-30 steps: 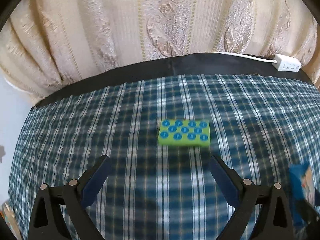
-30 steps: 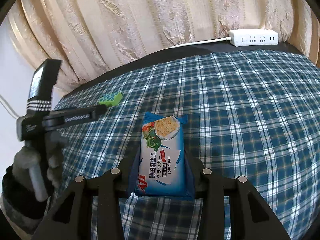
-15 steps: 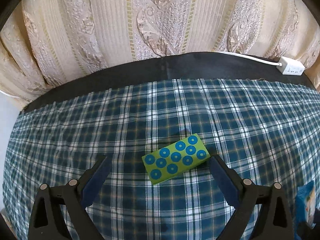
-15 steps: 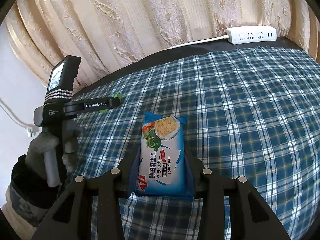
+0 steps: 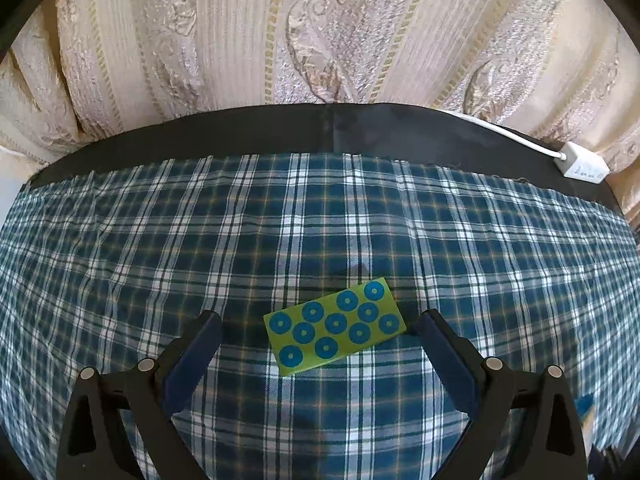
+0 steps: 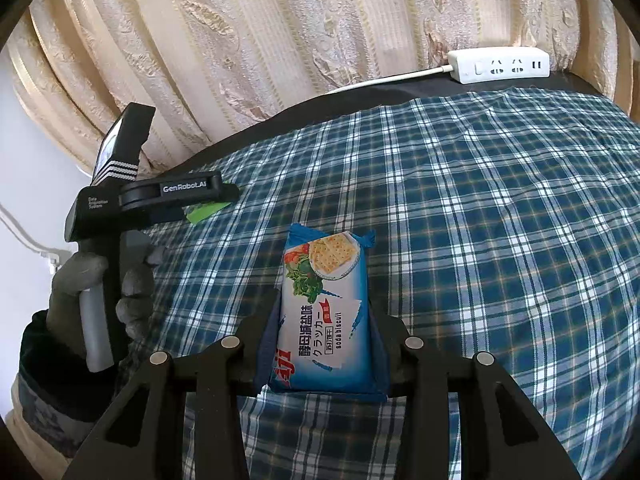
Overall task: Organize objects
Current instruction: 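Move the left tool to the green dotted block and close on it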
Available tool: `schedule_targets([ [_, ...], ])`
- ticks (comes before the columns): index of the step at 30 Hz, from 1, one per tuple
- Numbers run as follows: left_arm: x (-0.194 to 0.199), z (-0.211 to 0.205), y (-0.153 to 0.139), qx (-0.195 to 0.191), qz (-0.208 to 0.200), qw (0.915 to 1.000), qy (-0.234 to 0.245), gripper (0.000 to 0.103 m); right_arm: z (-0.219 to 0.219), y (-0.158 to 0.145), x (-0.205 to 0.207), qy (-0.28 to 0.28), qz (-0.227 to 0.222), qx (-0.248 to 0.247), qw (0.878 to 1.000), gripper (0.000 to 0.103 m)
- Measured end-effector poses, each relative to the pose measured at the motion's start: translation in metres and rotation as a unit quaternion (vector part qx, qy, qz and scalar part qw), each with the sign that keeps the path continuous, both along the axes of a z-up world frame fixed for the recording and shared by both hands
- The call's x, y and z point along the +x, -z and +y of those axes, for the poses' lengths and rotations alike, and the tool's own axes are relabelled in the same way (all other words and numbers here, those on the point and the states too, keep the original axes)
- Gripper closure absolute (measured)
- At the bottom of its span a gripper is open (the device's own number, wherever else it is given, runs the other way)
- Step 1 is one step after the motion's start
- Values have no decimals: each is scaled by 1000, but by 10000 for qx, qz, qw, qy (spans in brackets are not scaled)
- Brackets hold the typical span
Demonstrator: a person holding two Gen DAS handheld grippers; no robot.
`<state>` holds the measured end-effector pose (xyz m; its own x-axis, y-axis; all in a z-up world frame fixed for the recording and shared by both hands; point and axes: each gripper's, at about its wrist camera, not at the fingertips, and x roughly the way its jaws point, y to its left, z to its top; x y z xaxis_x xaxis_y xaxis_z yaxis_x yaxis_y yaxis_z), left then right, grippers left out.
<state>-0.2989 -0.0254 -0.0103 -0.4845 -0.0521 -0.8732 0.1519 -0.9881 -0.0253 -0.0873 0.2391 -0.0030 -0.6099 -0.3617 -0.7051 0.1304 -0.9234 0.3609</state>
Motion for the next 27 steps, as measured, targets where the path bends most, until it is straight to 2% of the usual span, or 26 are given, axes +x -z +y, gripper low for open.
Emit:
schedule_targets([
  [3,-4,4,3,-98,35,9999,-71,10,0,0,0,-4,4,5,10000,62],
  [6,-8,4,4,-163,69,9998,-110,20,0,0,0,2,6,5,10000,62],
  [8,-7,4,3,-180,102,9997,-99,30,0,0,0,9,8,2,10000,62],
  [10,-3,6,1,-193,128,9997,-69,34,0,0,0,9,6,3,10000,62],
  [20,24,16,1,-262,238,9994,58,34,2,-3,0,9,61,0,10000,62],
  [27,67,27,-7,-251,369,9989,167,34,-1,-2,-1,-67,20,32,10000,60],
])
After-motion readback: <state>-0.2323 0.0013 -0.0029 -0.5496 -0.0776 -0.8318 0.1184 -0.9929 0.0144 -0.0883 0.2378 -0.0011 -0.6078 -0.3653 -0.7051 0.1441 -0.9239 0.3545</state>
